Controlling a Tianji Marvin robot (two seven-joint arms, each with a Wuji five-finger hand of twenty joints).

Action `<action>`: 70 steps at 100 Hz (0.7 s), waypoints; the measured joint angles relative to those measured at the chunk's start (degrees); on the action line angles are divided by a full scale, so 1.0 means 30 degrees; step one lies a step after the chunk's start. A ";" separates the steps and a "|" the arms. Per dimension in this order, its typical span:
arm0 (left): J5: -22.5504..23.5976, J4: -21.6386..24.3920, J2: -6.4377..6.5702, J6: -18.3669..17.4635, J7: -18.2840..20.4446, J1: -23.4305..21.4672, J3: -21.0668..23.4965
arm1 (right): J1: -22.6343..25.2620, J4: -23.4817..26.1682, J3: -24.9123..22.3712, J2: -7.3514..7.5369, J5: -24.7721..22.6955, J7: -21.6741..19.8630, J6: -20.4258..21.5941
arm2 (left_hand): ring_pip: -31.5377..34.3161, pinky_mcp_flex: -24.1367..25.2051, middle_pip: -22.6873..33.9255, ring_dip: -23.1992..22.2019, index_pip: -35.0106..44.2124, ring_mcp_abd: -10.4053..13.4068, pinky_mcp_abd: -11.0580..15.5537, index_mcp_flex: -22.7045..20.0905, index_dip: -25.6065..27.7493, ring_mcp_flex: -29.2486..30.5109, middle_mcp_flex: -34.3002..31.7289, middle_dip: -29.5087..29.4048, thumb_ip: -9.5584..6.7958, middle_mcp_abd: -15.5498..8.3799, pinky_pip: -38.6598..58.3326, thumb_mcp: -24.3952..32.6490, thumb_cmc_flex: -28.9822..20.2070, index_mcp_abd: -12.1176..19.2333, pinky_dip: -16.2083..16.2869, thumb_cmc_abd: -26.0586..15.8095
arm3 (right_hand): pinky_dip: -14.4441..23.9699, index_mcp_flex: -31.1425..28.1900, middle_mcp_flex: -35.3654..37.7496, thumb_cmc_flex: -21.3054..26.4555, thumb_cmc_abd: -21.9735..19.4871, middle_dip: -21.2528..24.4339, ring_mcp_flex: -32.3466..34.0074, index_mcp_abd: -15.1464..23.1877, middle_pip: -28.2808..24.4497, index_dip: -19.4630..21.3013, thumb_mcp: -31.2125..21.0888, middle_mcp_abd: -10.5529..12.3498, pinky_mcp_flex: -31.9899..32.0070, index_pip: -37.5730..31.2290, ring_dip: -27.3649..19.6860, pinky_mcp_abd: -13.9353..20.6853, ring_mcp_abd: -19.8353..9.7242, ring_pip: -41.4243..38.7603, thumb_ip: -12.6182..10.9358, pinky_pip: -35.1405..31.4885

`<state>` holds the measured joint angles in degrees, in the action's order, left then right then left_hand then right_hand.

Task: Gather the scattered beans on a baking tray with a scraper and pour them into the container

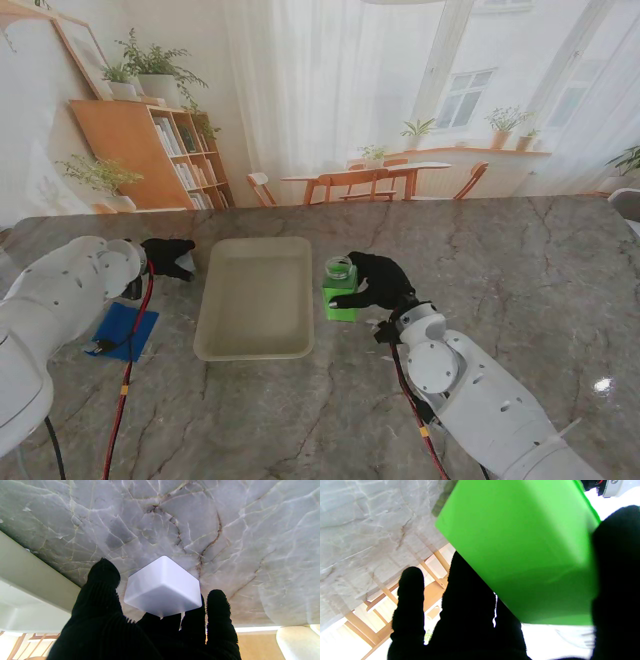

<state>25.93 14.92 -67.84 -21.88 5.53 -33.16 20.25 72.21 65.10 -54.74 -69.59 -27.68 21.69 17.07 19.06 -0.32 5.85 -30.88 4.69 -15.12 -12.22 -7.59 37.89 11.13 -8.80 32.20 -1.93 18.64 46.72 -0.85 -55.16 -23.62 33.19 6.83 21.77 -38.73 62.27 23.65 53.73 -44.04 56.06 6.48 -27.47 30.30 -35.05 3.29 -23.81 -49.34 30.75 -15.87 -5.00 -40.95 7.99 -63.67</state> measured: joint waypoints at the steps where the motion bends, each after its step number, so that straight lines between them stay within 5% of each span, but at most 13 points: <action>1: -0.0011 0.0001 -0.0007 0.0026 0.0023 -0.0007 0.0007 | 0.0001 0.0000 -0.0004 -0.0001 0.0000 0.0001 0.0000 | 0.0156 -0.0027 0.0006 -0.0056 0.0000 0.0000 0.0005 0.0000 0.0147 0.0011 -0.0073 0.0016 0.0000 -0.0032 0.0019 -0.0038 -0.0016 0.0015 0.0018 0.0125 | 0.0000 0.0000 0.0000 0.0001 0.0002 0.0000 0.0000 0.0000 0.0000 0.0000 0.0000 0.0000 0.0000 0.0000 0.0000 0.0000 0.0000 0.0000 0.0000 0.0000; 22: -0.0094 0.0071 -0.0065 0.0299 0.0198 -0.0035 -0.0169 | 0.0049 0.0000 -0.0097 -0.0008 -0.0003 0.0064 0.0000 | 0.0116 -0.0921 0.1108 -0.0931 0.0816 -0.0322 0.0204 0.0146 0.3163 -0.0363 -0.0929 0.0974 0.0000 -0.0493 0.1637 -0.0018 -0.1388 0.0700 0.1198 0.0327 | 0.0000 0.0000 0.0000 0.0013 0.0036 0.0000 0.0000 0.0000 0.0000 0.0001 0.0000 0.0000 0.0000 0.0000 0.0002 -0.0003 0.0002 -0.0019 0.0001 0.0000; 38: -0.0096 0.0101 -0.0081 0.0392 0.0189 0.0011 -0.0365 | 0.0110 0.0002 -0.0196 -0.0017 0.0051 0.0072 -0.0034 | 0.1408 -0.2395 0.1195 -0.3013 0.2314 -0.0321 0.0734 0.0157 0.6860 -0.0369 -0.0975 0.2404 0.0000 -0.0589 0.3461 -0.0235 -0.2366 0.2699 0.2354 0.0723 | 0.0003 -0.0018 0.0001 0.0072 0.0195 0.0000 0.0000 0.0000 0.0000 0.0035 -0.0008 0.0000 0.0000 -0.0001 0.0004 -0.0004 0.0007 -0.0028 0.0004 0.0001; 49: -0.0058 0.0120 -0.0083 0.0434 -0.0129 0.0013 -0.0455 | 0.0130 0.0007 -0.0213 -0.0021 0.0062 0.0122 -0.0102 | 0.5109 -0.5142 0.2466 -0.5592 0.4140 0.0397 0.1826 0.0157 0.9604 0.1349 -0.1527 0.4041 0.0176 -0.0881 0.4845 -0.0288 -0.3247 0.4005 0.2592 0.0909 | 0.0027 -0.0020 0.0001 0.0074 0.0199 0.0000 0.0000 0.0000 -0.0001 0.0159 -0.0007 0.0000 0.0000 -0.0001 0.0004 -0.0004 0.0008 -0.0036 0.0004 0.0004; 67: 0.0092 0.0132 -0.0098 0.0645 -0.0896 -0.0157 -0.0401 | 0.0142 0.0007 -0.0220 -0.0031 0.0107 0.0176 -0.0109 | 0.5748 -0.8741 0.4868 -0.6873 0.8368 0.0805 0.2210 0.0143 1.1269 0.3380 -0.1795 0.5854 0.0241 -0.1329 0.5670 -0.1328 -0.3239 0.4678 0.2314 0.2145 | 0.0048 -0.0020 0.0002 0.0076 0.0201 -0.0001 0.0000 0.0000 -0.0006 0.0199 -0.0008 0.0000 0.0000 -0.0001 0.0006 -0.0018 0.0008 -0.0047 0.0005 0.0006; 70: 0.0104 0.0139 -0.0100 0.0679 -0.0980 -0.0189 -0.0345 | 0.0143 0.0006 -0.0220 -0.0035 0.0121 0.0184 -0.0109 | 0.5748 -0.9385 0.5524 -0.7322 0.9386 0.0809 0.2212 0.0109 1.1274 0.3813 -0.2220 0.7771 0.0241 -0.1558 0.5670 -0.1328 -0.3232 0.4860 0.2128 0.2874 | 0.0048 -0.0020 0.0002 0.0077 0.0201 -0.0002 0.0000 0.0000 -0.0007 0.0208 -0.0008 0.0000 0.0000 -0.0001 0.0006 -0.0018 0.0008 -0.0065 0.0004 0.0006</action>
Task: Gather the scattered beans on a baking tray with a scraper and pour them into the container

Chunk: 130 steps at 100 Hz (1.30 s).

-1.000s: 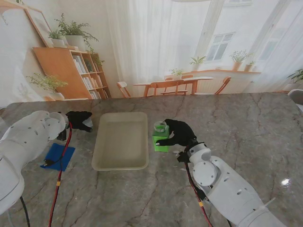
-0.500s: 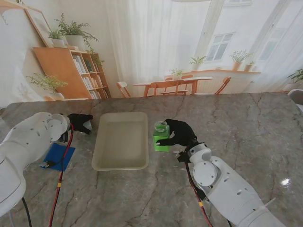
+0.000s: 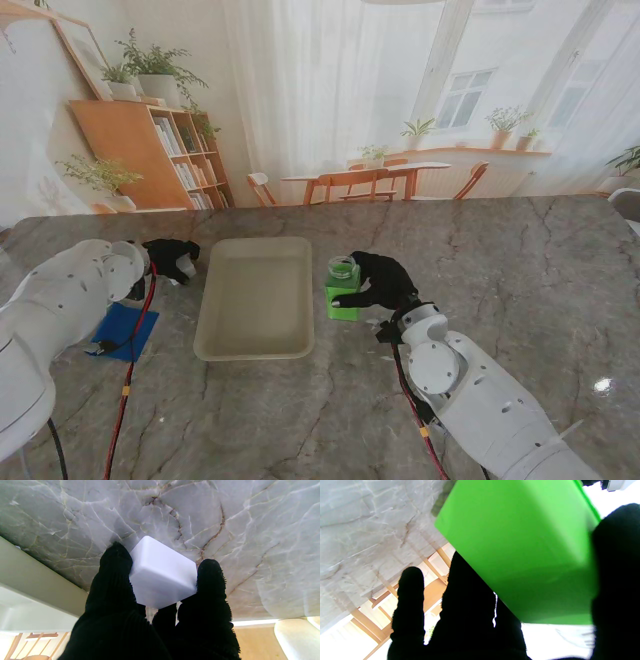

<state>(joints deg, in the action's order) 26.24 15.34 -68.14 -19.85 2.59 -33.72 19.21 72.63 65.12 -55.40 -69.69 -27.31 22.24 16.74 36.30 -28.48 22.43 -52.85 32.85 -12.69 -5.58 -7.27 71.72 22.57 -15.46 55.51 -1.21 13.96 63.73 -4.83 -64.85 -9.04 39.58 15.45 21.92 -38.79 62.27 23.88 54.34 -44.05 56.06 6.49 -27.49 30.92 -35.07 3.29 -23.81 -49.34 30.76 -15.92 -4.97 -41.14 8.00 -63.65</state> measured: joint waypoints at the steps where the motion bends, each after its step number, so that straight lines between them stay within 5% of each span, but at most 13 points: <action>1: 0.0003 0.0004 -0.0001 0.0012 -0.0026 -0.0012 0.0032 | 0.0000 -0.0001 0.0000 -0.0001 0.0007 0.0002 0.0000 | -0.0004 -0.0173 0.0193 -0.0103 0.0415 0.0007 0.0000 -0.0008 0.0000 0.0203 -0.0268 0.0668 0.0000 -0.0049 0.0000 0.0027 0.0000 0.0009 -0.0010 0.0343 | 0.0000 0.0000 0.0000 0.0000 0.0000 0.0000 0.0000 0.0000 0.0000 0.0000 0.0000 0.0000 0.0000 0.0000 0.0000 0.0000 0.0000 -0.0001 0.0000 0.0000; 16: 0.0052 0.0020 -0.0009 0.0105 -0.0368 -0.0188 0.0427 | 0.0005 -0.0017 0.0001 -0.0019 0.0066 0.0018 0.0001 | -0.0255 -0.1428 0.0318 -0.1020 0.2915 0.0198 0.0000 -0.0345 -0.0487 0.1214 -0.1897 0.3512 0.0043 -0.0281 0.0000 0.0840 0.0310 0.0217 -0.0265 0.2351 | 0.0003 0.0000 0.0000 0.0002 0.0004 -0.0001 0.0000 0.0000 -0.0042 0.0014 0.0000 0.0000 0.0000 -0.0001 0.0000 0.0000 0.0001 -0.0017 0.0000 0.0003; 40: 0.0084 0.0023 -0.0004 0.0120 -0.0614 -0.0286 0.0617 | 0.0034 -0.0030 0.0000 -0.0053 0.0131 0.0109 0.0001 | -0.0661 -0.1831 -0.0253 -0.1261 0.4344 0.0208 0.0000 -0.0778 -0.1205 0.1692 -0.2570 0.3986 0.0111 -0.0294 -0.0138 0.1012 0.0384 0.0239 -0.0464 0.2765 | 0.0004 0.0000 0.0000 0.0002 0.0004 -0.0001 0.0000 0.0000 -0.0093 0.0023 -0.0001 0.0000 0.0000 -0.0003 0.0000 0.0000 0.0004 -0.0046 0.0000 0.0004; 43: 0.0105 0.0023 -0.0004 0.0121 -0.0674 -0.0306 0.0674 | 0.0038 -0.0031 0.0000 -0.0059 0.0148 0.0109 0.0001 | -0.0707 -0.1950 -0.0293 -0.1263 0.4434 0.0208 0.0000 -0.0785 -0.1222 0.1842 -0.2738 0.3976 0.0569 -0.0296 -0.0147 0.1081 0.0391 0.0239 -0.0468 0.2813 | 0.0006 -0.0001 0.0000 0.0002 0.0005 -0.0001 0.0000 0.0000 -0.0094 0.0026 -0.0001 0.0000 0.0000 -0.0003 0.0000 0.0000 0.0004 -0.0046 0.0000 0.0004; 95: 0.0819 0.0049 0.0215 -0.0066 -0.1849 -0.0485 0.1129 | 0.0050 -0.0129 0.0008 -0.0122 0.0187 0.0285 0.0038 | -0.0803 -0.2399 -0.1625 -0.1335 0.5035 0.0255 0.0055 -0.1712 -0.1706 0.2661 -0.4669 0.3927 0.0593 -0.0565 -0.0123 0.1212 0.0541 0.0090 -0.0229 0.3836 | 0.0008 -0.0001 0.0000 0.0006 0.0005 -0.0001 0.0000 0.0000 -0.0128 0.0049 -0.0002 0.0000 0.0000 -0.0004 0.0000 0.0000 0.0004 -0.0128 0.0000 0.0008; 101: 0.1713 0.1025 0.0656 0.0051 -0.1731 -0.0779 0.2463 | 0.0052 -0.0141 0.0008 -0.0127 0.0201 0.0293 0.0055 | -0.0803 -0.2405 -0.1656 -0.1335 0.5035 0.0255 0.0055 -0.1725 -0.1706 0.2661 -0.4694 0.3927 0.0597 -0.0565 -0.0122 0.1212 0.0541 0.0090 -0.0226 0.3838 | 0.0009 -0.0001 0.0000 0.0005 0.0006 -0.0001 0.0000 0.0000 -0.0131 0.0049 -0.0002 0.0000 0.0000 -0.0004 0.0001 0.0000 0.0004 -0.0128 0.0000 0.0008; 114: 0.4851 0.5837 0.2397 0.1317 -0.0456 -0.2435 0.6255 | 0.0054 -0.0174 0.0003 -0.0141 0.0209 0.0346 0.0089 | -0.0803 -0.2406 -0.1961 -0.1335 0.5035 0.0257 0.0056 -0.1845 -0.1706 0.2685 -0.4919 0.3926 0.0601 -0.0565 -0.0109 0.1212 0.0541 0.0130 -0.0014 0.3841 | 0.0010 -0.0003 0.0000 0.0005 0.0010 -0.0001 0.0000 0.0000 -0.0138 0.0052 -0.0002 0.0000 0.0000 -0.0004 0.0001 0.0000 0.0005 -0.0130 0.0000 0.0011; 122: 0.5336 0.6723 0.2706 0.1323 -0.0091 -0.2990 0.7497 | 0.0054 -0.0191 0.0003 -0.0153 0.0213 0.0411 0.0119 | -0.0803 -0.2450 -0.2040 -0.1335 0.5035 0.0257 0.0057 -0.2025 -0.1706 0.2802 -0.5097 0.3920 0.0607 -0.0582 -0.0058 0.1214 0.0549 0.0308 -0.0002 0.4085 | 0.0010 -0.0005 0.0001 0.0006 0.0010 -0.0001 0.0000 0.0000 -0.0147 0.0052 -0.0002 0.0000 0.0000 -0.0004 0.0001 0.0000 0.0005 -0.0134 0.0000 0.0012; 130: 0.6286 0.7781 0.2757 0.1278 0.0433 -0.4034 1.0233 | 0.0054 -0.0221 0.0003 -0.0163 0.0224 0.0461 0.0179 | -0.0803 -0.2513 -0.2082 -0.1336 0.5035 0.0257 0.0057 -0.2214 -0.1706 0.2941 -0.5272 0.3920 0.0607 -0.0653 -0.0003 0.1220 0.0550 0.0334 0.0007 0.4243 | 0.0013 -0.0005 0.0001 0.0006 0.0012 -0.0001 0.0001 0.0000 -0.0153 0.0055 -0.0002 0.0000 0.0000 -0.0004 0.0001 -0.0003 0.0006 -0.0134 0.0000 0.0014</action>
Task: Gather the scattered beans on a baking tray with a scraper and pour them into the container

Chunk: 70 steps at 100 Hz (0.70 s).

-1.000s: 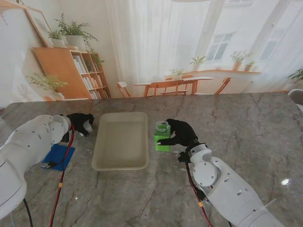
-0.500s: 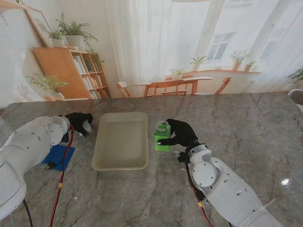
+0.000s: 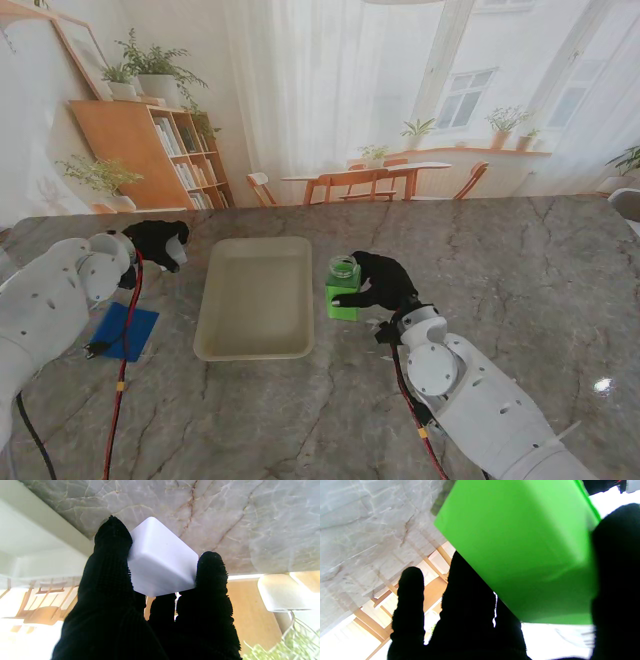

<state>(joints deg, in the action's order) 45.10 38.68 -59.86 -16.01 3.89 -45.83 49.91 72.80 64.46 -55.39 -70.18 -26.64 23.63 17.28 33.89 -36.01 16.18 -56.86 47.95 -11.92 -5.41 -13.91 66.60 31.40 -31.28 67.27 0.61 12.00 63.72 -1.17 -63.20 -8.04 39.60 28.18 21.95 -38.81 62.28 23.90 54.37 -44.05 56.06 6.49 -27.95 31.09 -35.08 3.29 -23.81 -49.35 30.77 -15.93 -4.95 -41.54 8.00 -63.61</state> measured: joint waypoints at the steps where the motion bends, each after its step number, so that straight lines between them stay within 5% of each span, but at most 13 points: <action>1: 0.0170 0.0232 0.0034 0.0002 0.0107 -0.0157 0.0295 | 0.0000 -0.0004 0.0000 -0.0002 0.0000 0.0006 0.0011 | 0.0000 -0.0001 -0.0002 0.0000 0.0000 0.0000 0.0000 0.0000 0.0000 0.0000 -0.0001 0.0000 0.0000 0.0000 0.0001 0.0000 0.0000 0.0000 0.0000 0.0000 | 0.0000 0.0000 0.0000 0.0000 0.0000 0.0000 0.0000 0.0000 -0.0001 0.0001 0.0000 0.0000 0.0000 0.0000 0.0000 0.0000 0.0000 0.0000 0.0000 0.0000; 12: 0.2057 0.3212 0.0637 -0.0028 0.1272 -0.1751 0.2198 | 0.0001 -0.0043 0.0000 -0.0021 0.0012 0.0048 0.0122 | 0.0000 -0.0100 -0.0003 -0.0009 0.0000 0.0000 0.0000 -0.0217 -0.0001 0.0165 -0.0197 0.0000 0.0000 -0.0006 0.0116 0.0000 0.0000 0.0170 0.0022 0.0262 | 0.0002 -0.0001 0.0000 0.0001 0.0003 0.0000 0.0000 0.0000 -0.0009 0.0004 0.0000 0.0000 0.0000 0.0000 0.0000 0.0000 0.0000 -0.0001 0.0000 0.0002; 27: 0.2419 0.6080 0.0720 -0.0801 0.2081 -0.3607 0.4998 | -0.0010 -0.0092 0.0013 -0.0036 0.0021 0.0076 0.0214 | 0.0000 -0.0163 -0.0053 -0.0016 0.0000 0.0001 0.0000 -0.0313 -0.0001 0.0286 -0.0374 -0.0002 0.0000 -0.0027 0.0191 0.0000 0.0000 0.0197 0.0226 0.0365 | 0.0007 -0.0011 0.0000 0.0108 0.0089 0.0000 0.0000 0.0000 -0.0014 0.0006 0.0000 0.0000 0.0000 0.0000 0.0001 -0.0004 0.0005 -0.0002 0.0002 0.0002; 70: 0.1664 1.3186 0.0687 -0.1516 0.3201 -0.7166 0.7306 | -0.0056 -0.0013 -0.0061 -0.0035 -0.0451 0.0487 0.0221 | 0.0000 -0.0185 -0.0138 -0.0203 -0.0006 0.0003 0.0001 -0.0546 -0.0014 0.0358 -0.0628 -0.0002 0.0001 -0.0010 0.0347 0.0000 0.0002 0.0263 0.0473 0.0561 | 0.0039 -0.0018 0.0000 0.0136 0.0115 0.0000 0.0000 0.0000 -0.0015 0.0028 0.0000 -0.0002 0.0012 0.0000 0.0182 -0.0137 0.0139 -0.0262 0.0004 0.0002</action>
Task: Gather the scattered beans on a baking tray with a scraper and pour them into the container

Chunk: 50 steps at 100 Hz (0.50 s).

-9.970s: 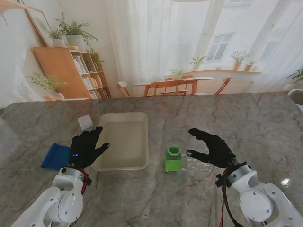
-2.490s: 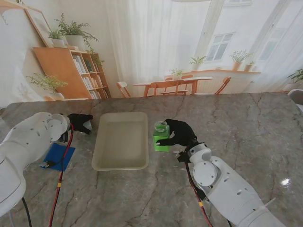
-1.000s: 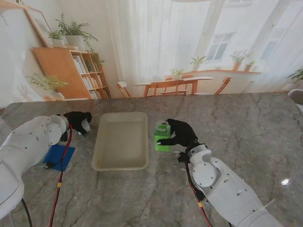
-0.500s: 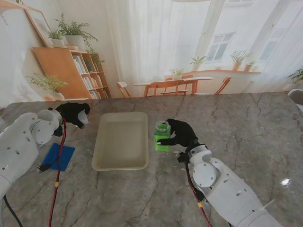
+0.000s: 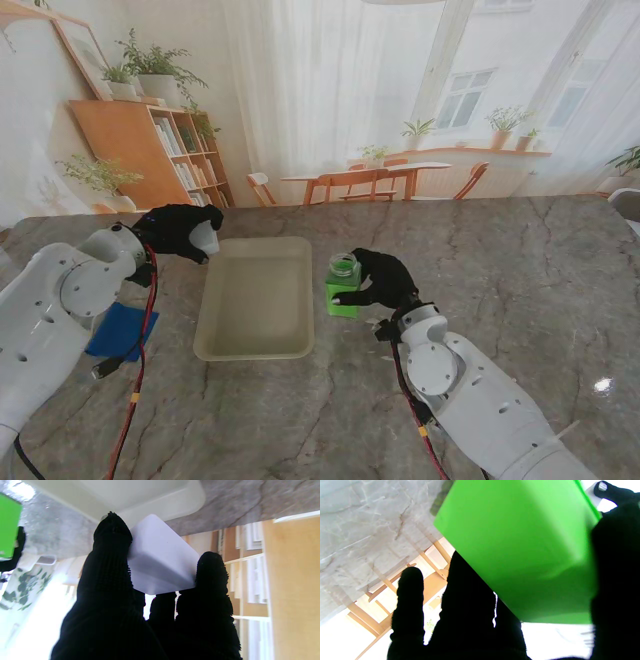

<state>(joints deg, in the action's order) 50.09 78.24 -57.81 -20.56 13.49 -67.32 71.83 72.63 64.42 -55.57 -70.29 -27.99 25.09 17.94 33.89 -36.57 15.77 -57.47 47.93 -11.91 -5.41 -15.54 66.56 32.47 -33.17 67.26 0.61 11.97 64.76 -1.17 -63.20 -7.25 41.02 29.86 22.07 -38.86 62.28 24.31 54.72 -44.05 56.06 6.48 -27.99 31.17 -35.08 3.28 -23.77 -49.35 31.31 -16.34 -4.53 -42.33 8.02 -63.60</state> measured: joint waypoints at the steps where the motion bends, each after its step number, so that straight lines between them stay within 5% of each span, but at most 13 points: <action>1: 0.0000 0.0000 0.0000 0.0000 0.0000 0.0000 0.0000 | 0.0000 0.0000 0.0000 0.0000 0.0000 0.0000 0.0000 | 0.0000 0.0000 0.0000 0.0000 0.0000 0.0000 0.0000 0.0000 0.0000 0.0000 -0.0002 0.0000 0.0000 0.0000 0.0004 0.0000 0.0000 0.0000 0.0001 0.0000 | 0.0000 0.0000 0.0000 0.0000 0.0000 0.0000 0.0000 0.0000 0.0000 0.0000 0.0000 0.0000 0.0000 0.0000 0.0000 -0.0005 0.0006 -0.0001 0.0000 0.0000; 50: -0.1080 0.4680 -0.0469 -0.0116 -0.1091 -0.2595 -0.0092 | 0.0036 0.0034 0.0607 -0.0039 -0.0528 0.0868 0.1079 | -0.0006 -0.0153 -0.0210 -0.0099 -0.0026 0.0000 0.0000 -0.0217 -0.0003 0.0195 -0.0357 0.0001 0.0000 0.0013 0.0104 -0.0003 0.0005 0.0153 0.0244 0.0230 | 0.0155 -0.0015 0.0000 0.0176 0.0146 -0.0003 -0.0061 0.0000 -0.0017 0.0004 0.0000 -0.0149 0.0008 0.0000 0.0011 -0.0054 0.0216 -0.0360 0.0005 -0.0022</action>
<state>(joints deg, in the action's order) 46.85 92.28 -59.21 -20.91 10.22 -75.11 71.55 72.74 64.52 -53.75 -70.40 -29.58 27.69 21.18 33.87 -37.03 15.14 -57.76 47.86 -11.91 -5.41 -16.19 66.55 33.06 -34.24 67.27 0.61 12.01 65.07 -1.18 -63.18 -6.79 41.75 30.55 22.54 -38.91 62.28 24.84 55.16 -44.06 55.88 6.49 -28.04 31.18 -35.08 2.83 -23.75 -49.35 31.35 -16.51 -3.89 -43.41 8.03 -63.67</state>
